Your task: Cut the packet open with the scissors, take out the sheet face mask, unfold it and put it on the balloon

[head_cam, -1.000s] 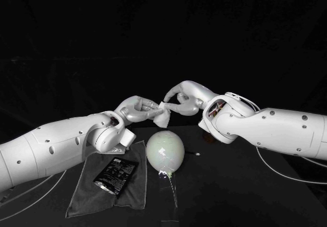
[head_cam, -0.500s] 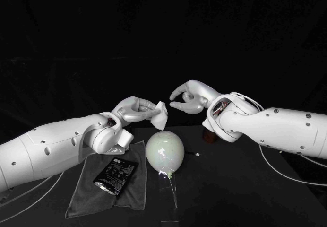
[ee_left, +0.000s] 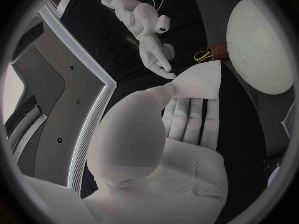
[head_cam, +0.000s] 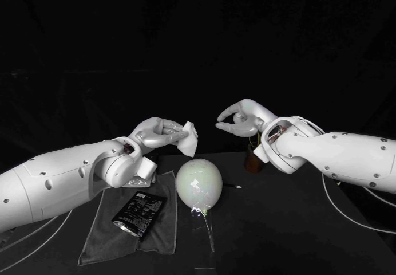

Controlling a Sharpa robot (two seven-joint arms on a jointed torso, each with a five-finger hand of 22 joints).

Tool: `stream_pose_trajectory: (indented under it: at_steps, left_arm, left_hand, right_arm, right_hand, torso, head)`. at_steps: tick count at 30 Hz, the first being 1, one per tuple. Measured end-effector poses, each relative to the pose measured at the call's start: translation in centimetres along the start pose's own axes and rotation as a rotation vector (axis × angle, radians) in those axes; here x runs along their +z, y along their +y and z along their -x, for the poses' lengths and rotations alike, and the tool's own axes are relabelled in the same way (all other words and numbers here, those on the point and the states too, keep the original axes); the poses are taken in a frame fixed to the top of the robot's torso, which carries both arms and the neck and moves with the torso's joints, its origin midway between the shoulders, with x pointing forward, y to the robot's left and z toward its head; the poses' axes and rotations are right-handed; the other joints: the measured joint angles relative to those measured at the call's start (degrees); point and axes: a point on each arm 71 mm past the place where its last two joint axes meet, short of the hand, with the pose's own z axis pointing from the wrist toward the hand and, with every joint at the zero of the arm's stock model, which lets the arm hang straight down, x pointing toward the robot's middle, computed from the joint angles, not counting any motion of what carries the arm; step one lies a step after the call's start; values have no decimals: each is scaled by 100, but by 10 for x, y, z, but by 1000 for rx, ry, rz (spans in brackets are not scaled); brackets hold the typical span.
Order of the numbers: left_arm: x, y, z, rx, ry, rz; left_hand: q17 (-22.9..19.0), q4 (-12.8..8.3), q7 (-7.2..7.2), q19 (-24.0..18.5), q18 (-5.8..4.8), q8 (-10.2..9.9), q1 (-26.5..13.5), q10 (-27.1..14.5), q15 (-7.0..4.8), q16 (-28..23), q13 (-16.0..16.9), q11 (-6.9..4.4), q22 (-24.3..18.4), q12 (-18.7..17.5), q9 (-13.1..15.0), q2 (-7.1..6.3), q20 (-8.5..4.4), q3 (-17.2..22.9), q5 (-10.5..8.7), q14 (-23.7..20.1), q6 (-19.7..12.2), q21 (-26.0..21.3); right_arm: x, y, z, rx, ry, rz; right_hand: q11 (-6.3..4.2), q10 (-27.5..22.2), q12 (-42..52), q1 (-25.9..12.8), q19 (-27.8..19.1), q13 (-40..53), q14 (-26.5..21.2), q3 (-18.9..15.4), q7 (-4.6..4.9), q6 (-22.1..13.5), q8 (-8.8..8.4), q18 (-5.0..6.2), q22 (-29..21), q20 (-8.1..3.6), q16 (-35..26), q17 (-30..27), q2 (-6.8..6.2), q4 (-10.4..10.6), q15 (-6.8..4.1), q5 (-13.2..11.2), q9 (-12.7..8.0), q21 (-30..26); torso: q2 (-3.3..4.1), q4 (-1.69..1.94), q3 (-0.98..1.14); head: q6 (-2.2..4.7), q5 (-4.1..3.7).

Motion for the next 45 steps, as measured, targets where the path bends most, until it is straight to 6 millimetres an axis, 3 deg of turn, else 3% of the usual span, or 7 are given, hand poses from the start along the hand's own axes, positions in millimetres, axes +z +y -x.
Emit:
stream_pose_trajectory:
  at_steps: [7, 12, 20, 22, 25, 38, 45]
  left_arm:
    - [-3, -1, 2, -15, 5, -6]
    - [-4, -2, 1, -22, 14, -9]
    - [-4, -2, -1, -24, 26, -11]
    - [-3, -2, -1, -23, 29, -11]
    - [-3, -2, -2, -20, 32, -12]
    - [-2, -3, -6, -7, 45, -14]
    - [-3, -3, -8, -7, 55, -15]
  left_hand:
    - [10, -17, -10, 0, -1, -1, -15, 20, 0, 0, 0, 20, 9, 0, 3, 0, 0, 16, -10, 0, -29, 0]
    - [18, -40, 0, 0, -2, -2, -47, 20, 0, 0, 0, 20, 19, 0, 6, 27, 0, 39, -18, 0, -38, 22]
    - [106, -148, 9, 43, 6, 35, -185, 20, -22, 28, 0, 21, 138, 0, 70, 43, -42, 108, -2, 104, -49, 213]
    - [124, -168, -2, 43, 52, 36, -205, 20, -24, 41, 0, 21, 165, 0, 71, 55, -42, 116, 2, 106, -61, 234]
    - [142, -185, -9, 43, 55, 37, -211, 20, -24, 41, 0, 21, 193, 0, 78, 60, -41, 133, 2, 106, -69, 265]
    - [177, -263, 0, 42, 54, 37, -287, 19, -22, 62, 0, 21, 251, 0, 86, 45, -41, 148, 2, 105, -79, 301]
    - [198, -279, 9, 20, 51, 35, -338, 19, -22, 62, 0, 21, 285, 0, 198, 53, -63, 164, 2, 104, -89, 331]
  right_arm:
    - [-9, -13, -21, 237, 35, -77]
    - [-9, -11, -34, 352, 55, -94]
    - [-9, -3, -45, 438, 74, -80]
    - [-8, 0, -48, 453, 79, -71]
    - [-7, 4, -51, 467, 84, -59]
    - [-5, 15, -61, 504, 113, -24]
    - [-2, 14, -63, 504, 117, -25]
  right_hand:
    - [0, 0, -44, -117, 8, 0, 13, -337, -1, 1, -77, 0, -2, 26, 0, 4, -118, 327, 27, 35, -50, -92]
    - [0, 0, -44, -117, 8, -2, 13, -470, -1, 1, -96, 0, -4, 27, -3, 4, -117, 384, 27, 46, -64, -98]
    - [26, -14, -44, -117, 7, -5, 12, -602, -2, 2, -140, 0, -2, 27, -5, 4, -117, 439, 28, 46, -81, -122]
    - [41, 1, -44, -114, 7, -5, 12, -620, -2, 2, -140, 0, -2, 27, -6, 3, -120, 437, 28, 46, -87, -122]
    - [41, 1, -45, -51, 7, -4, 12, -689, -3, 2, -168, 0, -1, 27, -19, 0, -179, 429, 28, 46, -96, -122]
    - [41, 1, -16, 219, -3, 0, 12, -769, -11, 10, -168, 0, 0, 35, 0, 0, -42, 381, 28, 46, -109, -122]
    - [40, 0, -17, 304, -3, 0, 12, -800, -11, 11, -168, 0, -2, 35, -2, 4, -30, 382, 28, 46, -116, -122]
  torso:
    - [3, -4, 3]
    - [4, -4, 7]
    - [7, 0, 4]
    - [7, 2, 2]
    - [7, 3, 1]
    - [-2, 5, 0]
    - [-3, 6, -1]
  head:
    - [0, 7]
    - [-1, -16]
    - [4, -48]
    - [6, -51]
    - [9, -57]
    - [4, -53]
    - [1, -48]
